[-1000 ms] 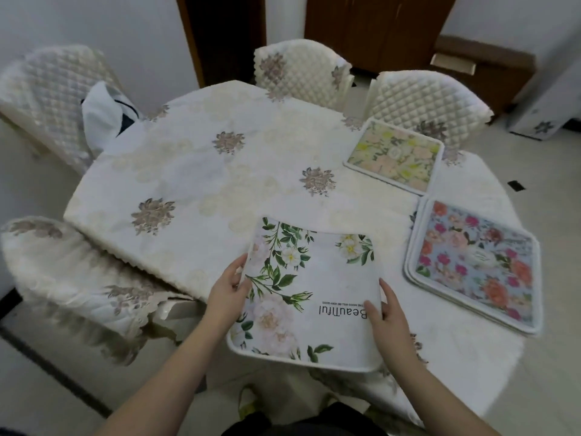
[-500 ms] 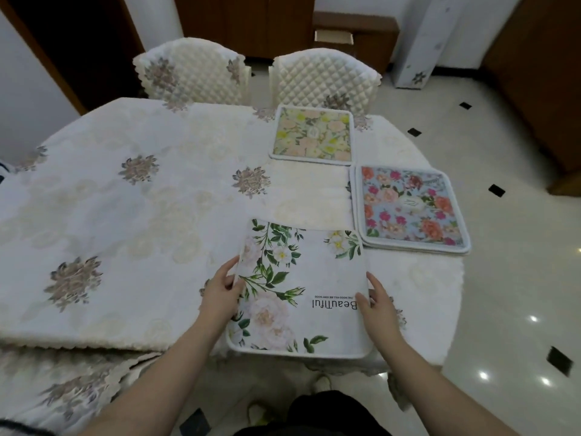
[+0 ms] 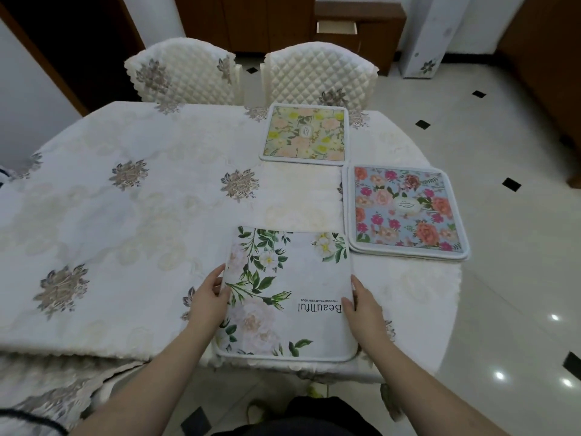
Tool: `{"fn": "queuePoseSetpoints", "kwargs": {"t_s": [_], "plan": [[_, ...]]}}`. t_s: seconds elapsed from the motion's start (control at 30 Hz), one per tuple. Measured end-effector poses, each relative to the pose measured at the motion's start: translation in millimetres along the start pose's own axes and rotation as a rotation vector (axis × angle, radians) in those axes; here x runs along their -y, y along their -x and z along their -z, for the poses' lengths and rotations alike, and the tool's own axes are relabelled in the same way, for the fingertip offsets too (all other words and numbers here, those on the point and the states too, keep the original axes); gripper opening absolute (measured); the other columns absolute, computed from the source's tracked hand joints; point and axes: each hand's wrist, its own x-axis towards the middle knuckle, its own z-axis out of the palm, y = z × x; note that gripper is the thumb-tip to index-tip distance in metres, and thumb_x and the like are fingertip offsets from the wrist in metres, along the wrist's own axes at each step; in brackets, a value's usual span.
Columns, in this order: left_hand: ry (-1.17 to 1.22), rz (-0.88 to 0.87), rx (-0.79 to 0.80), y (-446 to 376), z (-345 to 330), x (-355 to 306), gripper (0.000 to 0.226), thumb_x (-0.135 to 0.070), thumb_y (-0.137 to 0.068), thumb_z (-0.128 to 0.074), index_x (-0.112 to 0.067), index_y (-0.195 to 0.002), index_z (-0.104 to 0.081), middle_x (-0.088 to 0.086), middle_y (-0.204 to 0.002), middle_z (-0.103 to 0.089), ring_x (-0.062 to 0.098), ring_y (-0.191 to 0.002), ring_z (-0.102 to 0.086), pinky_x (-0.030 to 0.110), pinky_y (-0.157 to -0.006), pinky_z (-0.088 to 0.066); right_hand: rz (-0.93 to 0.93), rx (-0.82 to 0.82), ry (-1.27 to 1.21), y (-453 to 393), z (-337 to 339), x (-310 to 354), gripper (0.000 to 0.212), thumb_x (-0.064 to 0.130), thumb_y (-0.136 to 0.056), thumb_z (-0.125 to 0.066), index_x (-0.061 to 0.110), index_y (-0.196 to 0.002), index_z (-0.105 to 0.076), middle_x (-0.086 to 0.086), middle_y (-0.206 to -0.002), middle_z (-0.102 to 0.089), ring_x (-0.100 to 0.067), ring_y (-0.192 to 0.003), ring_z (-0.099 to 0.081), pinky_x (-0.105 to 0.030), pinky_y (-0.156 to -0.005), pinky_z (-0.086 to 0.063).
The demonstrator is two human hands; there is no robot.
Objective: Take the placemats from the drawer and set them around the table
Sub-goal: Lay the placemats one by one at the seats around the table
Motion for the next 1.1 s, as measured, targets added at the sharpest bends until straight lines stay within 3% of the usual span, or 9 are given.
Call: {"fn": "queuePoseSetpoints", "kwargs": {"t_s": [0.13, 0.27, 0.47, 0.67, 0.77, 0.83, 0.97, 1.1], "plan": [[-0.069, -0.026, -0.010, -2, -2, 2, 0.051, -0.014, -0.097, -0.056, -0.031, -0.145, -0.047, -0.001, -0.112, -0.068, 0.012, -0.092, -0.064, 0.040, -0.082, -0.056, 0.027, 0.001, 0.118, -2, -4, -6, 0.061, 0.027, -0.103, -0.045, 0.020, -0.156, -0.018, -0.008, -0.141, -0.044, -0.023, -0.121, -0.049, -0.034, -0.093, -0.044], [-0.119, -0.048, -0.012, -4, -3, 4, 0.051, -0.014, -0.099, -0.053, -0.027, -0.147, -0.045, 0.006, -0.122, -0.067, 0.023, -0.106, -0.063, 0.038, -0.087, -0.053, 0.053, -0.013, 0.185, -3, -8, -8, 0.061, 0.028, -0.102, -0.044, 0.021, -0.156, -0.018, -0.006, -0.136, -0.046, -0.022, -0.113, -0.051, -0.033, -0.084, -0.045], [-0.223, -0.122, 0.023, -9, -1, 8, 0.051, -0.012, -0.100, -0.052, -0.019, -0.149, -0.042, 0.008, -0.134, -0.062, 0.027, -0.120, -0.059, 0.038, -0.096, -0.046, 0.034, -0.053, 0.208, -1, -13, -7, 0.061, 0.030, -0.101, -0.045, 0.021, -0.156, -0.020, -0.005, -0.129, -0.048, -0.021, -0.109, -0.052, -0.033, -0.080, -0.046], [-0.236, -0.154, 0.105, -23, 8, 17, 0.051, -0.013, -0.098, -0.055, -0.023, -0.146, -0.045, 0.003, -0.126, -0.066, 0.022, -0.111, -0.064, 0.036, -0.090, -0.052, -0.039, -0.095, 0.300, 3, -22, -4, 0.062, 0.033, -0.100, -0.047, 0.019, -0.155, -0.024, -0.007, -0.129, -0.047, -0.024, -0.112, -0.050, -0.035, -0.085, -0.045], [-0.231, -0.185, 0.110, -28, 13, 21, 0.037, -0.014, -0.096, -0.059, -0.026, -0.130, -0.057, -0.007, -0.095, -0.068, 0.005, -0.082, -0.063, 0.020, -0.068, -0.047, -0.022, -0.168, 0.323, 2, -25, -4, 0.059, 0.029, -0.096, -0.054, 0.015, -0.151, -0.035, -0.008, -0.117, -0.050, -0.024, -0.101, -0.051, -0.036, -0.084, -0.046], [-0.256, -0.180, 0.050, -34, 16, 24, 0.030, -0.019, -0.095, -0.060, -0.019, -0.125, -0.061, -0.005, -0.087, -0.060, 0.003, -0.074, -0.057, 0.018, -0.063, -0.042, -0.020, -0.288, 0.292, 1, -24, -3, 0.052, 0.022, -0.093, -0.058, 0.014, -0.143, -0.047, -0.009, -0.113, -0.052, -0.026, -0.095, -0.053, -0.038, -0.083, -0.046], [-0.312, -0.231, 0.020, -51, 13, 21, 0.034, -0.026, -0.096, -0.054, -0.016, -0.128, -0.059, 0.002, -0.105, -0.056, 0.017, -0.094, -0.055, 0.034, -0.084, -0.047, 0.003, -0.420, 0.163, -6, -25, 9, 0.042, 0.015, -0.094, -0.056, 0.014, -0.136, -0.053, -0.009, -0.120, -0.053, -0.026, -0.105, -0.053, -0.043, -0.091, -0.046], [-0.347, -0.420, 0.062, -67, -9, -5, 0.045, -0.030, -0.090, -0.044, -0.014, -0.129, -0.060, 0.005, -0.121, -0.058, 0.021, -0.112, -0.052, 0.037, -0.098, -0.041, 0.192, -0.281, 0.186, -28, -42, 44, 0.040, 0.015, -0.098, -0.051, 0.011, -0.137, -0.052, -0.009, -0.133, -0.052, -0.024, -0.122, -0.046, -0.033, -0.104, -0.034]]}}
